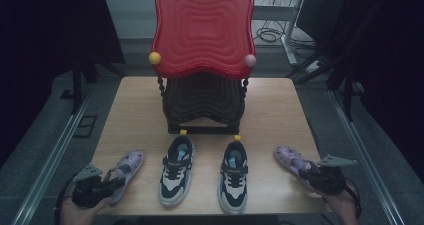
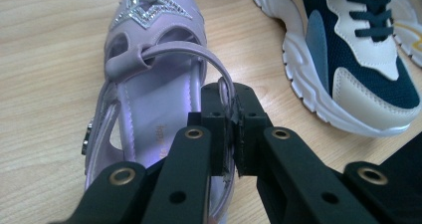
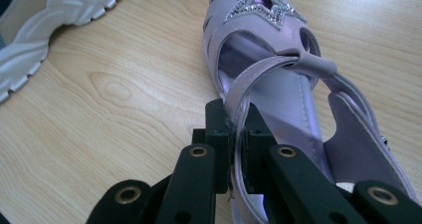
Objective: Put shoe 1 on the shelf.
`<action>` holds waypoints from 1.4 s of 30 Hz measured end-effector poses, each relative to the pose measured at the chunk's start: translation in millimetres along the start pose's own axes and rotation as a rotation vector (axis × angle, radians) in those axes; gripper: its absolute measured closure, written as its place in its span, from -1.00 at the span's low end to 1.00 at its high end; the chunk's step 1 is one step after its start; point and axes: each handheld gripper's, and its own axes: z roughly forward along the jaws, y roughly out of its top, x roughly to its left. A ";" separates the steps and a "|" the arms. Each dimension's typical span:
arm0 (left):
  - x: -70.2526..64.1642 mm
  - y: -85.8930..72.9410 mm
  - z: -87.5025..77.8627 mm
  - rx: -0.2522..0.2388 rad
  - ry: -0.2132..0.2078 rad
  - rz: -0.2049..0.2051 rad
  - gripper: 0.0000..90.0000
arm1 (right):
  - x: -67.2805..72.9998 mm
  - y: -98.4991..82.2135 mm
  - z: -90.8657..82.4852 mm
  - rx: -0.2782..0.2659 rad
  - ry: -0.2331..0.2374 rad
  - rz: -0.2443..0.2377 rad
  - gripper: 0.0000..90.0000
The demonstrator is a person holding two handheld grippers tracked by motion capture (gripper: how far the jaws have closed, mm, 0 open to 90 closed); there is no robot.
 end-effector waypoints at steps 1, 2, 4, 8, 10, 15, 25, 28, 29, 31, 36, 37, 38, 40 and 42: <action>1.0 0.5 -0.7 -0.006 -0.002 -0.005 0.91 | 0.0 0.3 -0.5 -0.003 -0.001 0.003 0.91; 1.9 1.1 -1.5 -0.011 -0.005 -0.009 0.91 | 0.0 0.5 -1.1 -0.009 0.000 0.011 0.91; 3.2 2.4 -3.0 -0.021 -0.006 -0.013 0.91 | -0.6 0.9 -2.4 -0.021 -0.004 0.021 0.91; 6.2 4.5 -5.3 -0.045 -0.024 -0.026 0.91 | -2.0 1.3 -6.3 -0.056 -0.006 0.048 0.91; 7.3 5.4 -5.8 -0.056 -0.038 -0.034 0.91 | -2.6 1.4 -8.6 -0.074 -0.002 0.063 0.91; 8.3 8.7 -7.4 -0.085 -0.061 -0.045 0.91 | -2.3 2.9 -12.4 -0.114 0.006 0.080 0.91; 5.7 19.9 -13.0 -0.156 -0.090 -0.054 0.91 | 3.6 10.6 -17.9 -0.177 0.029 0.086 0.91; 4.0 23.9 -13.1 -0.173 -0.095 -0.052 0.91 | 5.9 12.9 -18.5 -0.196 0.035 0.088 0.91; 3.7 25.3 -13.0 -0.179 -0.097 -0.050 0.91 | 6.5 13.8 -18.7 -0.203 0.036 0.087 0.91; 2.9 28.3 -12.7 -0.189 -0.103 -0.050 0.91 | 8.0 15.8 -19.4 -0.217 0.046 0.092 0.91; 0.0 37.7 -10.3 -0.199 -0.115 -0.036 0.91 | 13.0 25.1 -18.5 -0.240 0.072 0.082 0.91; -0.6 39.4 -9.8 -0.202 -0.119 -0.034 0.91 | 13.9 27.2 -18.0 -0.245 0.078 0.079 0.91; -1.0 41.1 -9.1 -0.205 -0.124 -0.032 0.91 | 14.9 29.2 -17.6 -0.250 0.084 0.079 0.91; -1.8 44.0 -7.8 -0.208 -0.126 -0.027 0.91 | 16.5 32.9 -16.5 -0.261 0.091 0.074 0.91; -2.5 46.8 -7.0 -0.210 -0.129 -0.023 0.91 | 18.5 36.4 -15.5 -0.269 0.096 0.072 0.91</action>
